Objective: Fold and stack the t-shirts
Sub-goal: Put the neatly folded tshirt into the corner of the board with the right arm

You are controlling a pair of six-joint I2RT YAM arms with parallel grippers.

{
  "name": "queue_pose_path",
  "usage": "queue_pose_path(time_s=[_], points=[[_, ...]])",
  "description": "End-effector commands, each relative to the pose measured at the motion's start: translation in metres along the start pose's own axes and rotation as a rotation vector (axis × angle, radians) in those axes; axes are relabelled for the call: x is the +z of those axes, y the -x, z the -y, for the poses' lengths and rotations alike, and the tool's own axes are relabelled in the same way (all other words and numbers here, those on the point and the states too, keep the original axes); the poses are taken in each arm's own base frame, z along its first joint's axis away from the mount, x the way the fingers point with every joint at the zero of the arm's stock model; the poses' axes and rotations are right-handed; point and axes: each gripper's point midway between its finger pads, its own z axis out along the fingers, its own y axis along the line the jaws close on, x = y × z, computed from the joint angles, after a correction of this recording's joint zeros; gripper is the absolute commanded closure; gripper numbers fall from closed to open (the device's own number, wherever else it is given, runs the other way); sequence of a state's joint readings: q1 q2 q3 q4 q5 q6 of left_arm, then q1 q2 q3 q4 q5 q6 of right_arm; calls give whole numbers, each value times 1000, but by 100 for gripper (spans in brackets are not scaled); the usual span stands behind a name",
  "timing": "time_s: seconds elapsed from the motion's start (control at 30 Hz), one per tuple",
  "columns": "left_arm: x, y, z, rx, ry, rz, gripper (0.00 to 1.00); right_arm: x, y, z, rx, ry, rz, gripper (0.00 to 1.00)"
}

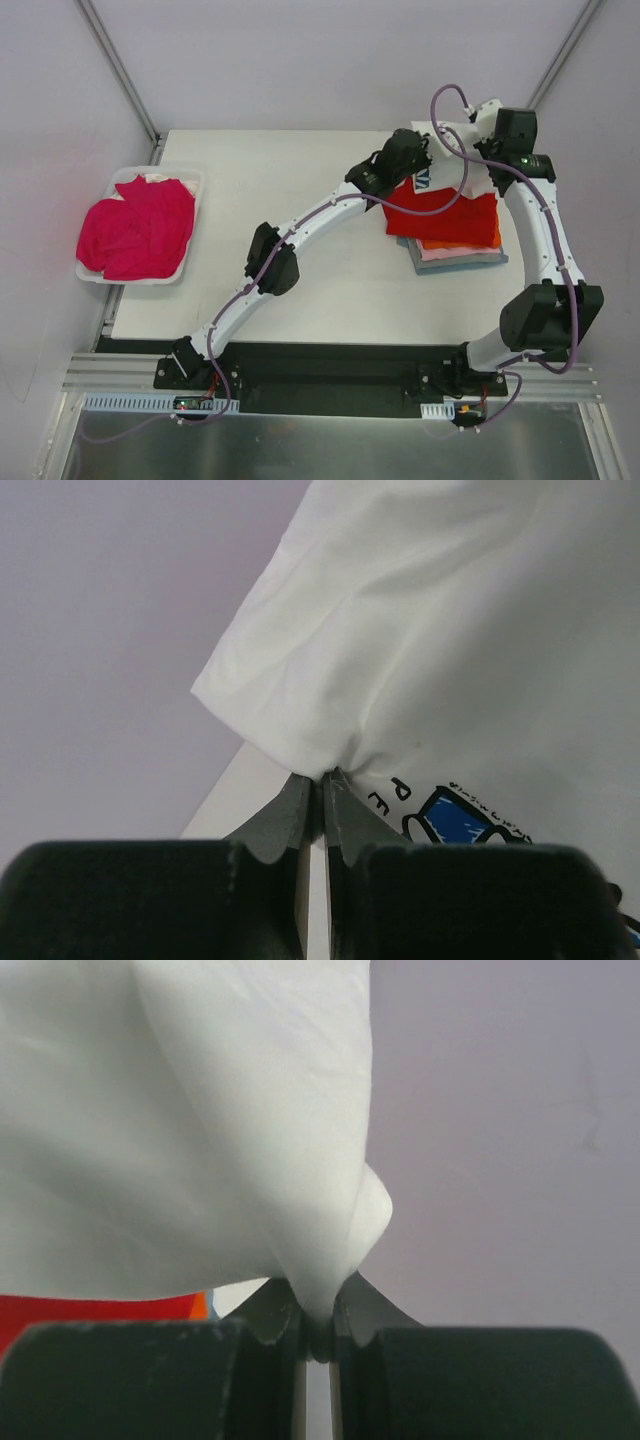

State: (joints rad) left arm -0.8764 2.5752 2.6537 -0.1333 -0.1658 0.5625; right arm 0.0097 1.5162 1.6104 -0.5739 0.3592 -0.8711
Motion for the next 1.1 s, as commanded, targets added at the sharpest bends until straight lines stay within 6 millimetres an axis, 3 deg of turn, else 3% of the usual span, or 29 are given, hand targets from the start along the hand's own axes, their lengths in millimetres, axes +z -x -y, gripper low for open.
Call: queue_pose_path(time_s=[0.0,0.03,0.17,0.23,0.27,0.3,0.37,0.4,0.47,0.67,0.87,1.07], points=[[5,-6,20,7,-20,4,100,9,-14,-20,27,38,19,99],[4,-12,29,12,-43,-18,100,13,-30,-35,13,67,-18,99],[-8,-35,60,-24,-148,-111,100,3,-65,-62,-8,150,-82,99],[-19,-32,70,-14,-178,-130,100,-2,-77,-69,-7,180,-113,99],[-24,-45,82,-11,-212,-165,100,-4,-91,-80,-20,208,-143,99],[-34,-34,83,-10,-224,-155,100,-10,-93,-77,-17,200,-137,99],[-45,-45,99,1,-270,-194,100,-14,-101,-81,-26,209,-154,99],[-53,-35,101,9,-281,-178,100,-17,-103,-80,-27,208,-159,99],[-64,-34,105,17,-302,-187,100,-21,-109,-83,-30,226,-186,99],[-74,-32,106,33,-312,-193,100,-23,-114,-80,-46,217,-215,99],[-84,-33,97,68,-301,-203,100,-23,-122,-79,-74,205,-250,91],[-98,-23,79,71,-270,-195,99,-40,-127,-74,-75,208,-271,63]])
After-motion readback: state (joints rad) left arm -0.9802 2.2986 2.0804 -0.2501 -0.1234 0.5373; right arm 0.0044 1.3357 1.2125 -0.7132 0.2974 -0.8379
